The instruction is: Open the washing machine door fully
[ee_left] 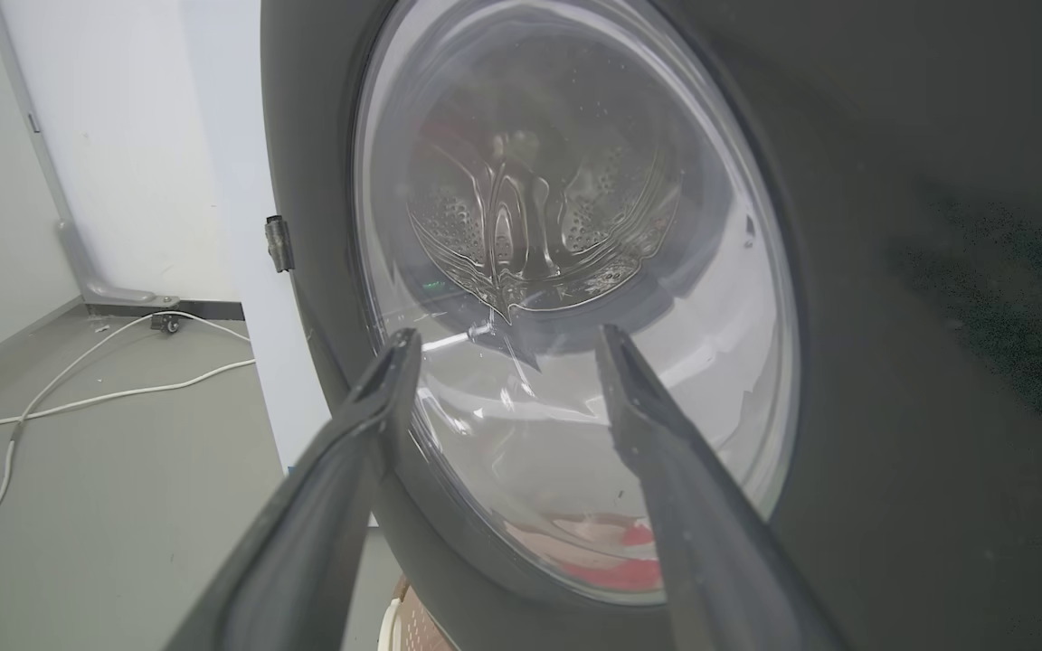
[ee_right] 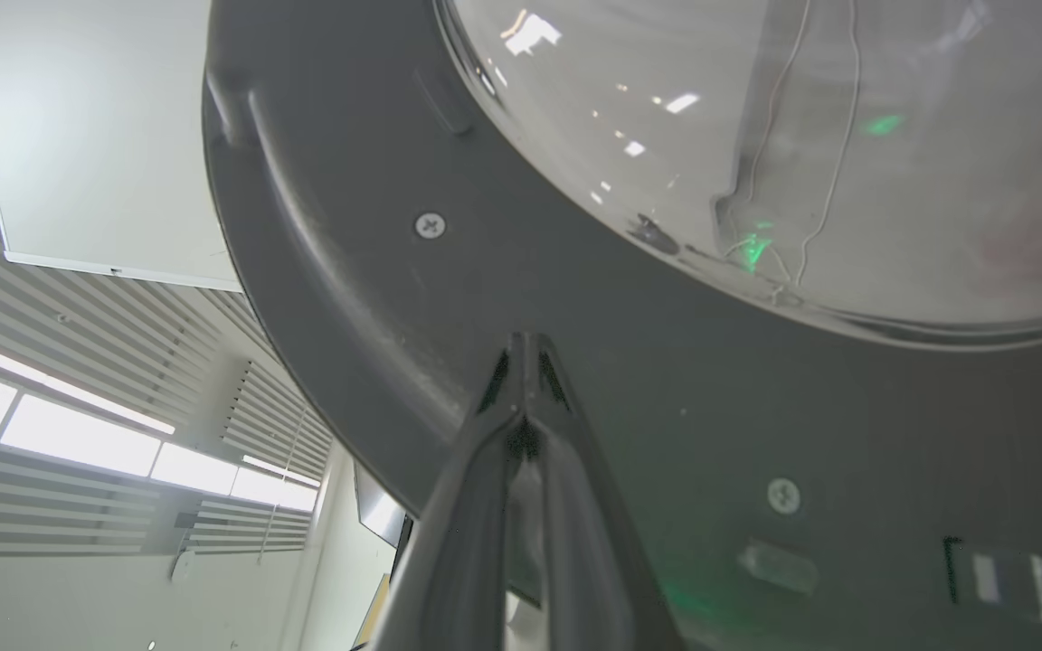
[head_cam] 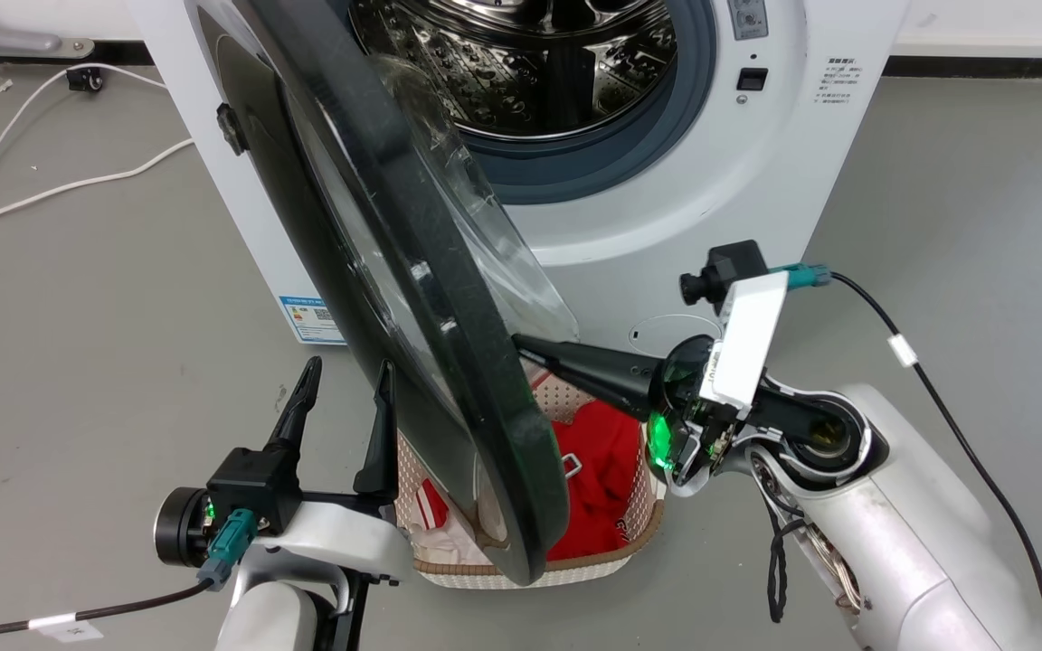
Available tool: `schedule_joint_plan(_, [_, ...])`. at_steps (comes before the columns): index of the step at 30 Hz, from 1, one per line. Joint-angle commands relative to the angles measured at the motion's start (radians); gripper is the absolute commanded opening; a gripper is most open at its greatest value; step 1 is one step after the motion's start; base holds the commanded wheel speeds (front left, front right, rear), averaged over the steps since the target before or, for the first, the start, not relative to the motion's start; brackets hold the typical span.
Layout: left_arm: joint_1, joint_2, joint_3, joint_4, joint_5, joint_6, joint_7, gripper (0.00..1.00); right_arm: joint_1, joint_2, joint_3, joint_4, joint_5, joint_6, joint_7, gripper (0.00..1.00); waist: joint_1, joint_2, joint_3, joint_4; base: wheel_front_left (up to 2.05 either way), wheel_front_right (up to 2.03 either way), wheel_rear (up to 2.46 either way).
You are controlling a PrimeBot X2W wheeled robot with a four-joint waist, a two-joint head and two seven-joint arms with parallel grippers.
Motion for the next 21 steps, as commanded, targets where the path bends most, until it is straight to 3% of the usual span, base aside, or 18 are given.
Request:
schedule_joint_plan(1, [0.013,0.001,0.001,-0.003,-0.002,0.004,-0.003,1.0,0.025,-0.005,-0.023,-0.017,-0.022,0.002,-0.059,0.0,0.0001,0.0,0.002,-0.001,0.0,0.0,0.0])
schedule_joint_plan(9, [0.016,0.001,0.008,0.002,-0.003,0.002,-0.003,1.0,0.11,-0.016,-0.125,-0.072,-0.07,0.002,-0.265,0.0,0.0001,0.0,-0.005,-0.009,0.0,0.0,0.0])
schedule_joint_plan(16, [0.026,0.001,0.021,0.006,0.006,-0.002,-0.003,1.0,0.31,-0.067,-0.28,-0.18,-0.123,0.002,-0.478,0.0,0.0001,0.0,-0.023,-0.02,0.0,0.0,0.0])
schedule_joint_plan(19, [0.033,0.001,0.025,0.008,0.007,-0.004,-0.003,1.0,0.378,-0.084,-0.324,-0.212,-0.148,0.002,-0.541,0.49,0.0001,0.0,-0.029,-0.023,0.0,0.0,0.0])
schedule_joint_plan(20, [0.035,0.001,0.027,0.008,0.008,-0.004,-0.003,1.0,0.397,-0.086,-0.334,-0.223,-0.158,0.002,-0.56,0.8,0.0001,0.0,-0.031,-0.024,0.0,0.0,0.0])
schedule_joint_plan(21, [0.036,0.001,0.029,0.008,0.008,-0.003,-0.003,1.0,0.416,-0.088,-0.346,-0.23,-0.169,0.002,-0.584,1.0,0.0001,0.0,-0.033,-0.025,0.0,0.0,0.0])
